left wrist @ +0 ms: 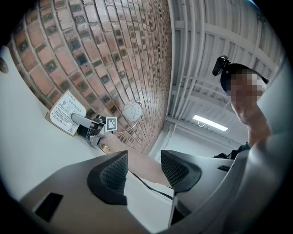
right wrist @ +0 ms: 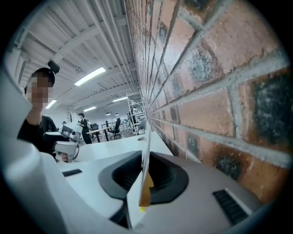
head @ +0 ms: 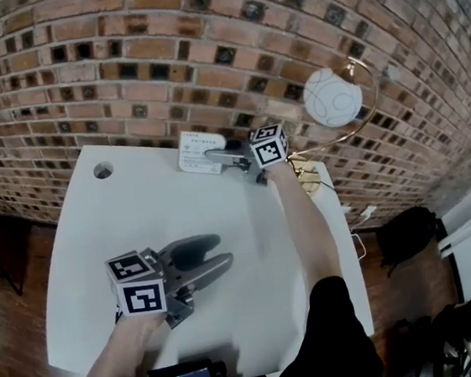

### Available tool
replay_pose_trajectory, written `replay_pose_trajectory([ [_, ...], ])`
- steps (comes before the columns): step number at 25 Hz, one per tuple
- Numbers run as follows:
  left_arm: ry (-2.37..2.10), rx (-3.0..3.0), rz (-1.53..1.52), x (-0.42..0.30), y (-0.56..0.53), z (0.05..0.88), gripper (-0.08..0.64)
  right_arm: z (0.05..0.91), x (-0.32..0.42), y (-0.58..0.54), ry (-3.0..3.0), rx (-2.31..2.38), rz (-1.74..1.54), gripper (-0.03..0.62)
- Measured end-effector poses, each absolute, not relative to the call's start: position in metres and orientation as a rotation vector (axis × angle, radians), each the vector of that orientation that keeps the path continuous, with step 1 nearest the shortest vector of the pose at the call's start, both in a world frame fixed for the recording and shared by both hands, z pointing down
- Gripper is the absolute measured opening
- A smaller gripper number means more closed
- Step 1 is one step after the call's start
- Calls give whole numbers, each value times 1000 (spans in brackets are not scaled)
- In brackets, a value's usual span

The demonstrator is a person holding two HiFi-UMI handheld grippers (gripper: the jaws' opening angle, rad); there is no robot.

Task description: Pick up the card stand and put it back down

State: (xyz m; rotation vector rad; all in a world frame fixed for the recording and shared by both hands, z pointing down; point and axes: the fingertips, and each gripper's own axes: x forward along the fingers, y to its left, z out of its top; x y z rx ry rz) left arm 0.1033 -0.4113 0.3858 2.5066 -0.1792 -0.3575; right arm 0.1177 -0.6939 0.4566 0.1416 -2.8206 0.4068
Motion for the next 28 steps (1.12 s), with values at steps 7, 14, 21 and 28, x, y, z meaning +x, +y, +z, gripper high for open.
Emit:
replay_pose_trajectory([
  [7,-170,2508,-370,103,-411,382,222,457,118,-697,-2822,211,430,136],
  [14,-168,2508,-384,101,-411,380,222,456,127,-700,-2815,363,463,222],
  [21,-205,2505,-407,95,-417,380,222,450,149,-694,-2807,530,464,229],
  [28,-233,2492,-408,91,-425,385,222,437,175,-682,-2809,668,457,227],
])
